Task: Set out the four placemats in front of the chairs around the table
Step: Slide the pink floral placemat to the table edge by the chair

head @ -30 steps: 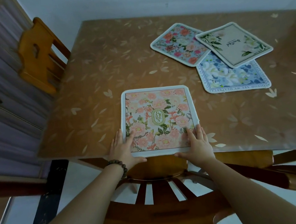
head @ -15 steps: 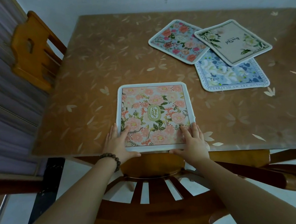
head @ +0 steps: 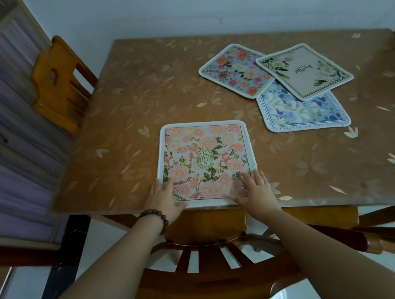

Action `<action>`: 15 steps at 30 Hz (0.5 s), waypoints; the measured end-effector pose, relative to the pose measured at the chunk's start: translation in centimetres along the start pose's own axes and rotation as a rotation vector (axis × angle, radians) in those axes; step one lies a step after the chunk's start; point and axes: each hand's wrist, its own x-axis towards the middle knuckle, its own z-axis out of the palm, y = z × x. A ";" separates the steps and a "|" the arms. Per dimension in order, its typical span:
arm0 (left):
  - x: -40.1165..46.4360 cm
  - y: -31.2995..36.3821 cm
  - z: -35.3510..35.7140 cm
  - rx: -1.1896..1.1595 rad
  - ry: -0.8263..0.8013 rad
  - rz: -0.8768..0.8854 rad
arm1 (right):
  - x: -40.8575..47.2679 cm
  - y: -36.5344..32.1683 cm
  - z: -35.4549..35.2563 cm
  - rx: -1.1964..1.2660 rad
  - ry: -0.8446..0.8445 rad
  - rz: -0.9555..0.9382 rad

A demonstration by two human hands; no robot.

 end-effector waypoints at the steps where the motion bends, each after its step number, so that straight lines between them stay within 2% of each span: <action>1: -0.3 0.3 -0.5 0.010 0.037 0.017 | -0.2 -0.2 -0.7 -0.016 0.016 -0.018; 10: -3.8 2.5 -5.2 0.051 0.328 0.074 | -2.7 -3.7 -6.3 -0.142 0.165 -0.220; 15: -6.0 1.4 -6.7 0.091 0.389 0.012 | -2.4 -6.5 -6.5 -0.114 0.136 -0.270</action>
